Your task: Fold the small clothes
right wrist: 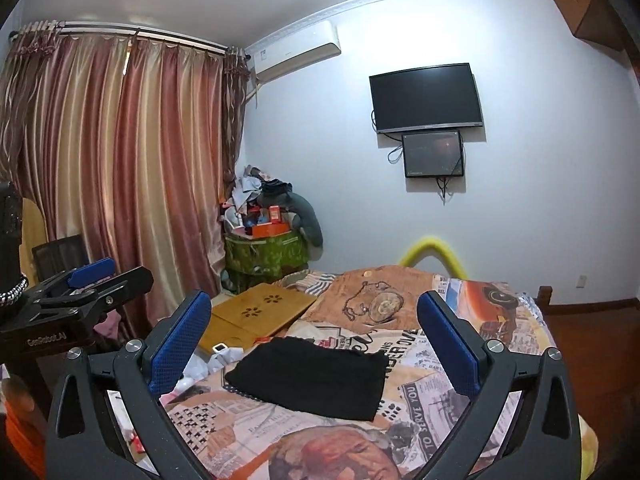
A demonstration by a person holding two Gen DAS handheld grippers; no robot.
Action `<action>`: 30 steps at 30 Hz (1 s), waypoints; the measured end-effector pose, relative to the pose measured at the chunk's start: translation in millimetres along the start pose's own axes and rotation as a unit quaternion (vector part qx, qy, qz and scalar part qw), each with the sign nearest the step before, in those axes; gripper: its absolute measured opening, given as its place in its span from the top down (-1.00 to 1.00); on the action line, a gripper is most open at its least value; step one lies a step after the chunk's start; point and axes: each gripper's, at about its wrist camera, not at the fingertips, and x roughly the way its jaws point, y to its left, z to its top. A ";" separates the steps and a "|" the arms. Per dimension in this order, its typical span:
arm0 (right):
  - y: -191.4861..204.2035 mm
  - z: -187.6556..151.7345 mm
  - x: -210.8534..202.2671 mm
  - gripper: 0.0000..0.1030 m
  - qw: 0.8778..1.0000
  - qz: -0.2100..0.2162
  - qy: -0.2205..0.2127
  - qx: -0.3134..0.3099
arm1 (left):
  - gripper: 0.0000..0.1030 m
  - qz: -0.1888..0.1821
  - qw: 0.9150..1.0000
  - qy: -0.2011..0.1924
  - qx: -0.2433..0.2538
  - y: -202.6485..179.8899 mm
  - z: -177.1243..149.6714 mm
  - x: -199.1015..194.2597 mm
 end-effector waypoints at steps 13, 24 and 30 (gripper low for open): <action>-4.5 1.0 -1.0 -0.99 1.000 -0.003 0.007 0.007 | -1.00 0.001 1.000 0.002 0.001 1.6 -2.3 2.5; -7.3 3.8 -5.6 -0.99 1.000 -0.005 0.006 0.009 | -1.00 -0.002 1.000 -0.001 0.003 6.0 -7.2 3.6; -7.0 5.2 -8.1 -0.99 1.000 -0.004 0.007 0.011 | -1.00 -0.002 1.000 -0.001 0.002 6.2 -7.2 3.5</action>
